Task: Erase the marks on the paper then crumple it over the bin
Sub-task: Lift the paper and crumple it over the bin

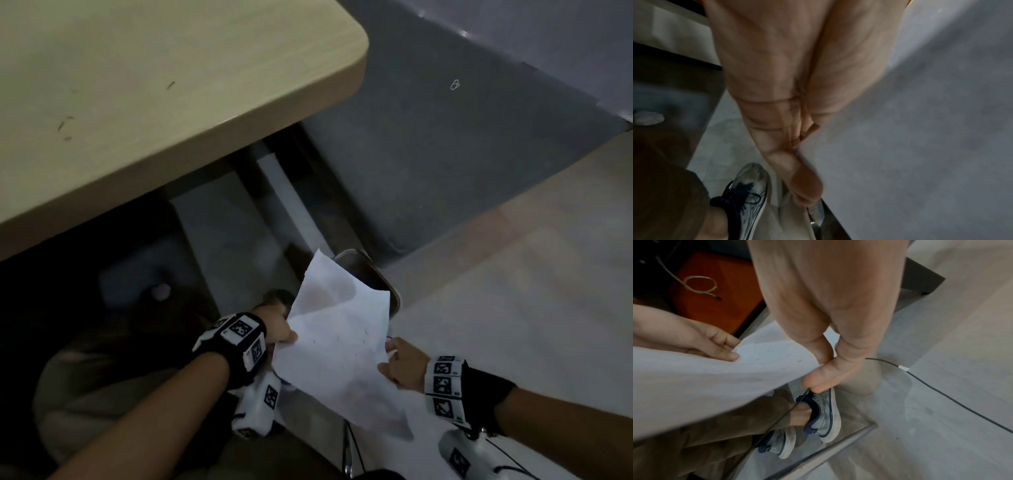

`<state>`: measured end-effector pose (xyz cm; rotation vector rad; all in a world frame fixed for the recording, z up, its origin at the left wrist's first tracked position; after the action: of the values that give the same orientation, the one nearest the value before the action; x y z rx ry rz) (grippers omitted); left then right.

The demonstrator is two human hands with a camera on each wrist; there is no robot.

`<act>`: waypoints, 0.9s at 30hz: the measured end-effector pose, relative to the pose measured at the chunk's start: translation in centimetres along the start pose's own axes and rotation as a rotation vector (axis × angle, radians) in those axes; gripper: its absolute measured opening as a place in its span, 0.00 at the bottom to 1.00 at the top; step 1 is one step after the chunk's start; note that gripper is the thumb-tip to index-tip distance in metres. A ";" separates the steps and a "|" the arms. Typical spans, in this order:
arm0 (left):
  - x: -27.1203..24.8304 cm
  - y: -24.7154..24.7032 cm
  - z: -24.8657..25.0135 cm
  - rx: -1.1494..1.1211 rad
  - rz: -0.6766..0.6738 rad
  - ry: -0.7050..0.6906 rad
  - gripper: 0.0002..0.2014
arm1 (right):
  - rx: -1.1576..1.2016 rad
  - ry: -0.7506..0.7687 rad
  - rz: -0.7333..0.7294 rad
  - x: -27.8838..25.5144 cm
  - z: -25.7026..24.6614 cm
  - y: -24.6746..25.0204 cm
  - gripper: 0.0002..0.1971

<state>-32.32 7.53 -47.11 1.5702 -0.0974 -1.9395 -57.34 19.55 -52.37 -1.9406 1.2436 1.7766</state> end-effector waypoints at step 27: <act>-1.4 -1.7 1.5 -0.984 0.115 0.259 0.07 | 1.180 -0.029 -0.028 3.0 -3.6 -4.0 0.12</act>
<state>-34.33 9.12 -46.24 1.0659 0.7431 -1.3163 -52.29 18.27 -55.67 -1.1802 1.6594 0.6719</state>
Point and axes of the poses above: each hand's wrist, its own x-axis towards the middle knuckle, its own y-axis out of the back of the hand, z = x × y, the point moved 10 cm from there along x, towards the middle knuckle, and after that the axes turned 10 degrees about -x, right-handed, at the moved point
